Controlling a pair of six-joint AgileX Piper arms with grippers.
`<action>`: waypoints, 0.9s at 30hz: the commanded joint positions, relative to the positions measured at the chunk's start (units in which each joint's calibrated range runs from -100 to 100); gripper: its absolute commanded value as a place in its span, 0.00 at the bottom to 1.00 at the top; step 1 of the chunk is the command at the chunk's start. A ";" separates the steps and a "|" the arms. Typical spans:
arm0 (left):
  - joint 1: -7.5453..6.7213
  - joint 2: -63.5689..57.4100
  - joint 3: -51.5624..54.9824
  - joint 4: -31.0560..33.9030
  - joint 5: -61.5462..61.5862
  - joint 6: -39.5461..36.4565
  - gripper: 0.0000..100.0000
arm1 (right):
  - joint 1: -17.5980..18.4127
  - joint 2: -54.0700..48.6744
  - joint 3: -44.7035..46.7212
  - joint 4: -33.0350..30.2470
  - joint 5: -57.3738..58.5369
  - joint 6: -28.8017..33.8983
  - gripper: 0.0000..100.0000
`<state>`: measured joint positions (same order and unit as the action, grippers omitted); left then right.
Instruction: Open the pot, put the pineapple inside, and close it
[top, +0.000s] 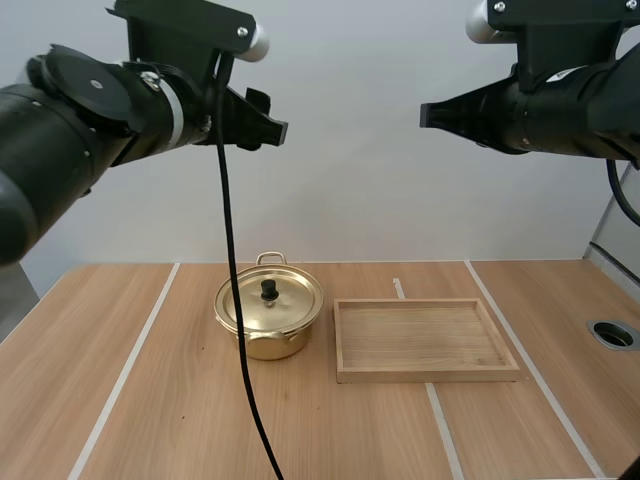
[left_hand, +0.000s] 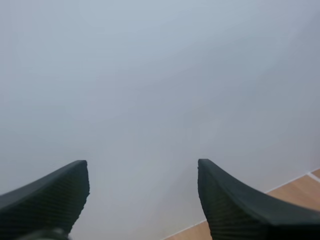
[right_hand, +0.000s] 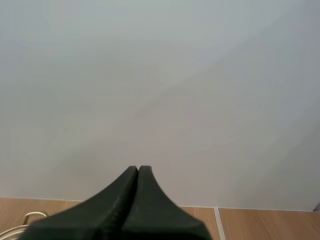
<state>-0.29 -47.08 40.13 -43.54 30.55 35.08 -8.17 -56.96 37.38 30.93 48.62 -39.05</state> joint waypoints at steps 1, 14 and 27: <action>-0.12 -4.48 0.37 0.22 -1.21 -4.03 0.72 | -0.29 -3.23 -0.51 1.99 -2.20 0.00 0.00; -0.12 -25.71 13.02 1.14 -7.85 -9.65 0.00 | -0.29 -17.24 6.95 7.77 -9.81 1.70 0.00; -0.12 -43.56 19.93 11.99 20.42 -20.65 0.00 | -0.29 -32.22 24.31 3.91 14.34 5.31 0.00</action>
<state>-0.29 -89.08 59.68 -34.49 38.70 17.33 -8.17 -87.96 60.98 35.90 52.01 -33.76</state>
